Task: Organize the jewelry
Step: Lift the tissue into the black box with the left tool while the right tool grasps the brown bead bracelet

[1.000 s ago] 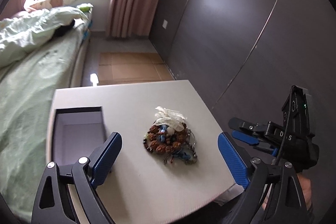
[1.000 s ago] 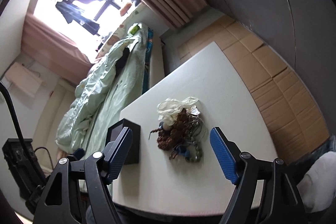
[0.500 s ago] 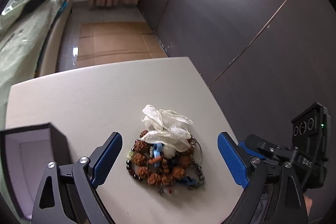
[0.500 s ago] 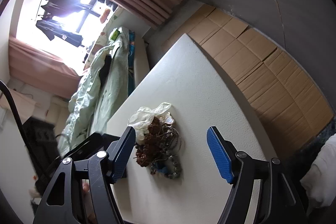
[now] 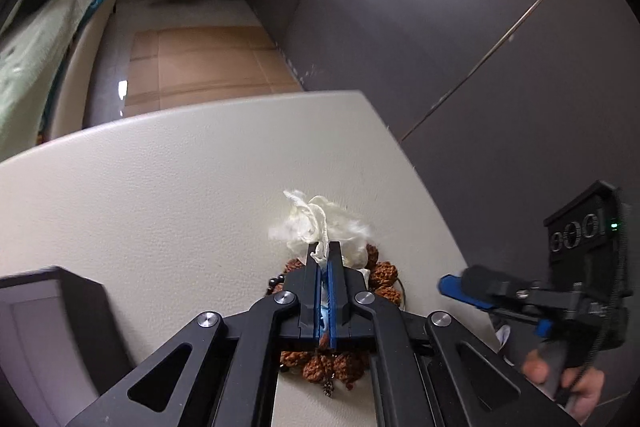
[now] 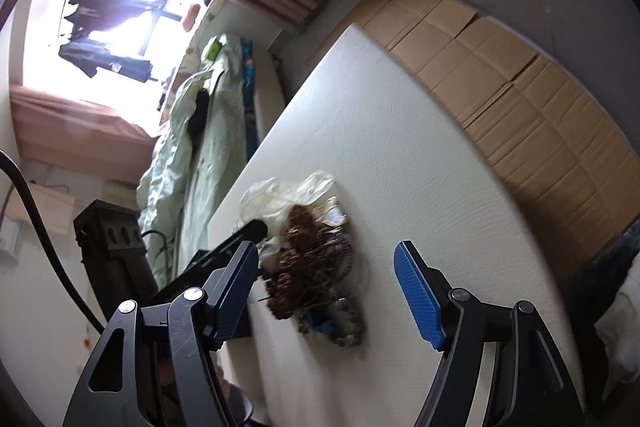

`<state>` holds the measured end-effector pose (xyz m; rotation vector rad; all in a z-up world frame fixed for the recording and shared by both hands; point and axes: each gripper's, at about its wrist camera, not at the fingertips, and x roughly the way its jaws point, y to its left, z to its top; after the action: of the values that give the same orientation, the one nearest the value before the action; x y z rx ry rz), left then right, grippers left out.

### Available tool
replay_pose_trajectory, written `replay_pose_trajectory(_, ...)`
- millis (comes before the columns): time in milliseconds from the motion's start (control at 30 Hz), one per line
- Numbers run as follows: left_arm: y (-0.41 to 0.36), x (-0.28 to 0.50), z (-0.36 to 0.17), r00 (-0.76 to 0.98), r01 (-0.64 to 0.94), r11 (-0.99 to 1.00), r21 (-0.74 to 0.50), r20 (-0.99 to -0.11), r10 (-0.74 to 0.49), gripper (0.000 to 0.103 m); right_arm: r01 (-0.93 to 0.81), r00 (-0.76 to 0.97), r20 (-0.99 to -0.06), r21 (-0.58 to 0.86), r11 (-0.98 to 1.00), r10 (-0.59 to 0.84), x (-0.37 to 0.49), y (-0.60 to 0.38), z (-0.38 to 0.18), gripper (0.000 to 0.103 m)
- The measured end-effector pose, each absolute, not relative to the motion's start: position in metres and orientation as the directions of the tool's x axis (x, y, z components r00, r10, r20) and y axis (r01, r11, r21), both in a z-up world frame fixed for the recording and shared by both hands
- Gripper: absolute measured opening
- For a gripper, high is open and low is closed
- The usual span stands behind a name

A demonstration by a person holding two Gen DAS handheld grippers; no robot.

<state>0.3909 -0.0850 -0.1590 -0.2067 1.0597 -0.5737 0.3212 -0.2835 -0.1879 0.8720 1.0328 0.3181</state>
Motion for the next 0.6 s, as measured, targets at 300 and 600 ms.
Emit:
replay_pose_trajectory(300, -0.063, 0.372, -0.103, 0.451, 0.406, 0.789, -0.462, -0.649, -0.613, 0.001, 0.092, 0.487, -0.666, 0.683, 0.725, 0.565, 0.338, -0.25, -0.177, 0.072)
replay_pose_trajectory(600, -0.037, 0.36, -0.082, 0.493, 0.388, 0.79, -0.475, -0.618, -0.613, 0.001, 0.087, 0.435, -0.768, 0.555, 0.827, 0.47, 0.357, -0.22, -0.178, 0.035)
